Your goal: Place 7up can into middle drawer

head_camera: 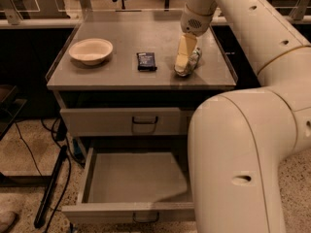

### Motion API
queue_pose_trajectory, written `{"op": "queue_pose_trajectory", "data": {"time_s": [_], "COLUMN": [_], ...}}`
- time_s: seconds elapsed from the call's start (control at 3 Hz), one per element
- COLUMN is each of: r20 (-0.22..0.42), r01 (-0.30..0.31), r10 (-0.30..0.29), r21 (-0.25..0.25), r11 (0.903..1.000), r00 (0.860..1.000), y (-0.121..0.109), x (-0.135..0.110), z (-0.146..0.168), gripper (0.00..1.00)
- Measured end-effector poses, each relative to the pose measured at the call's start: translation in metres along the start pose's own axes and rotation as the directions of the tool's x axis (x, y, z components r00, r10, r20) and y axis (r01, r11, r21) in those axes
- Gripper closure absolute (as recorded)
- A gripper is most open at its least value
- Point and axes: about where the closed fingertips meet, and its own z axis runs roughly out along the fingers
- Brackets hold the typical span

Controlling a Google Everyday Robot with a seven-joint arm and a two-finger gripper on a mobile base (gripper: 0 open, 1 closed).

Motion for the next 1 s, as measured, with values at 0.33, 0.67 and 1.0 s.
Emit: {"op": "queue_pose_trajectory", "data": {"time_s": [0.33, 0.67, 1.0], "r20": [-0.006, -0.01, -0.017], "r01": [-0.006, -0.025, -0.05], "r10": [0.007, 0.026, 0.05], "r21": [0.01, 0.014, 0.012], "r11": [0.9999, 0.9996, 0.9987], "r00": [1.0, 1.0, 0.999], "y": [-0.009, -0.017, -0.022], "x": [0.004, 0.017, 0.03], "z": [0.002, 0.005, 0.009], "gripper": [0.0, 0.0, 0.0]}}
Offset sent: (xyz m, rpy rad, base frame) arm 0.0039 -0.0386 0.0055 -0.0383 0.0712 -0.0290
